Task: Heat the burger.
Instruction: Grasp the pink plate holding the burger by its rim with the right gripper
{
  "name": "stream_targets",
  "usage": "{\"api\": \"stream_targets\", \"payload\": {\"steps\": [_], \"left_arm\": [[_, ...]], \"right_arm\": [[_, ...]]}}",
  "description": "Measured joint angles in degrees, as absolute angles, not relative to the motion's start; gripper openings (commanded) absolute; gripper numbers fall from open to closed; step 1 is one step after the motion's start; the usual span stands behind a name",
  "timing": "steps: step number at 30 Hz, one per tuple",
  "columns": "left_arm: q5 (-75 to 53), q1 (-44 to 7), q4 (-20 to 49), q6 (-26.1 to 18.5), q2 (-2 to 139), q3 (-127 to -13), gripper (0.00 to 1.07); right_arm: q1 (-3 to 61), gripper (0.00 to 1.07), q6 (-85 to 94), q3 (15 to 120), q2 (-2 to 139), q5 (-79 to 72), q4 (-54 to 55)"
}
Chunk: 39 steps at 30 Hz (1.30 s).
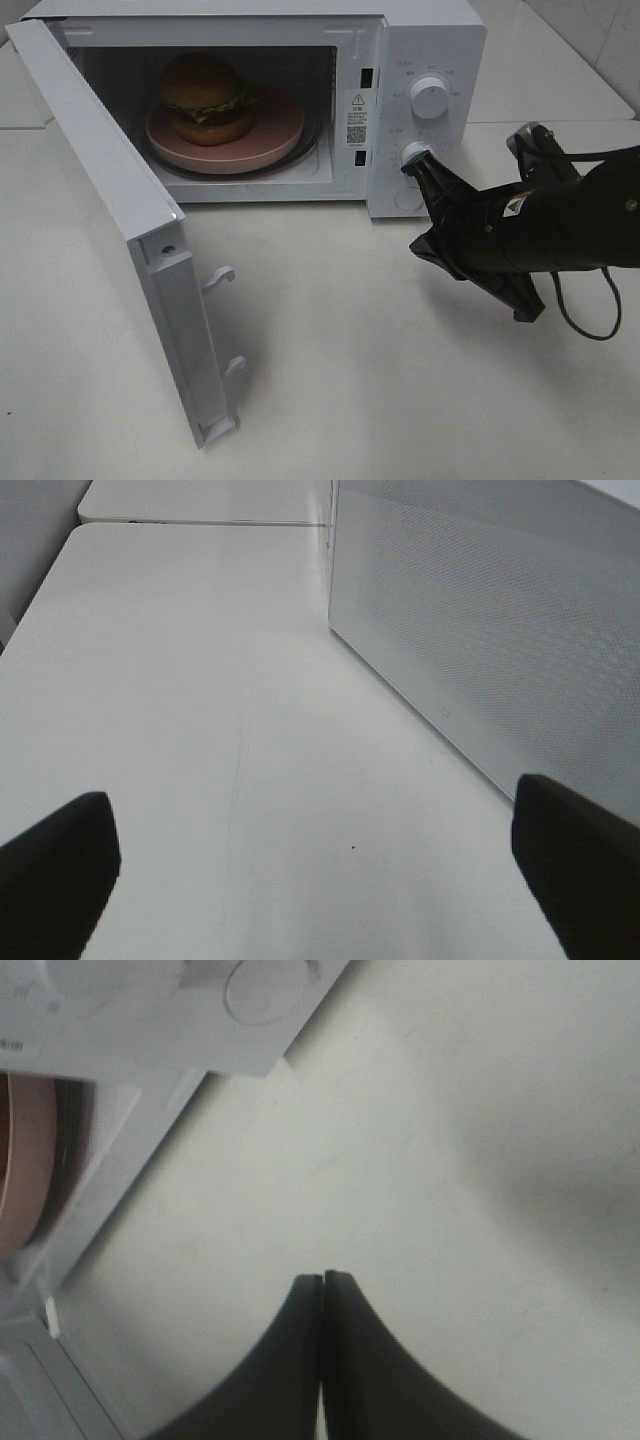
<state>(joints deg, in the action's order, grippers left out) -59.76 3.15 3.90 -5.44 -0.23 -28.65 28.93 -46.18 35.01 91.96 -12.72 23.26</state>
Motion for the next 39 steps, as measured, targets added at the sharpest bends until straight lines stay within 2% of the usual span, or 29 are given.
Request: {"api": "stream_targets", "payload": {"steps": [10, 17, 22, 24, 27, 30, 33, 38, 39], "left_arm": [[-59.76, 3.15, 3.90, -5.44, -0.23, -28.65, 1.00], [-59.76, 3.15, 3.90, -5.44, -0.23, -28.65, 1.00], [-59.76, 3.15, 3.90, -5.44, -0.23, -28.65, 1.00], [-59.76, 3.15, 3.90, -5.44, -0.23, -28.65, 1.00], [-59.76, 3.15, 3.90, -5.44, -0.23, -28.65, 1.00], [-59.76, 3.15, 3.90, -5.44, -0.23, -28.65, 1.00], [-59.76, 3.15, 3.90, -5.44, -0.23, -28.65, 1.00], [-59.76, 3.15, 3.90, -5.44, -0.23, -28.65, 1.00], [-59.76, 3.15, 3.90, -5.44, -0.23, -28.65, 1.00]], "right_arm": [[28.93, 0.08, -25.90, 39.08, 86.69, 5.73, 22.52], [28.93, 0.11, -17.65, 47.33, 86.46, 25.38, 12.89], [28.93, 0.12, -14.21, 51.22, 86.46, 33.52, 6.13], [28.93, 0.12, -4.53, 54.66, 86.46, 40.97, 4.30], [28.93, 0.13, -0.92, 55.58, 86.46, 42.97, 4.18], [28.93, 0.14, 16.73, 59.30, 86.46, 50.08, 3.38], [28.93, 0.14, 20.68, 59.76, 86.46, 50.94, 3.21], [28.93, 0.16, 45.44, 61.13, 86.46, 52.25, 0.57], [28.93, 0.16, 45.44, 61.13, 86.46, 52.25, 0.57]]}}
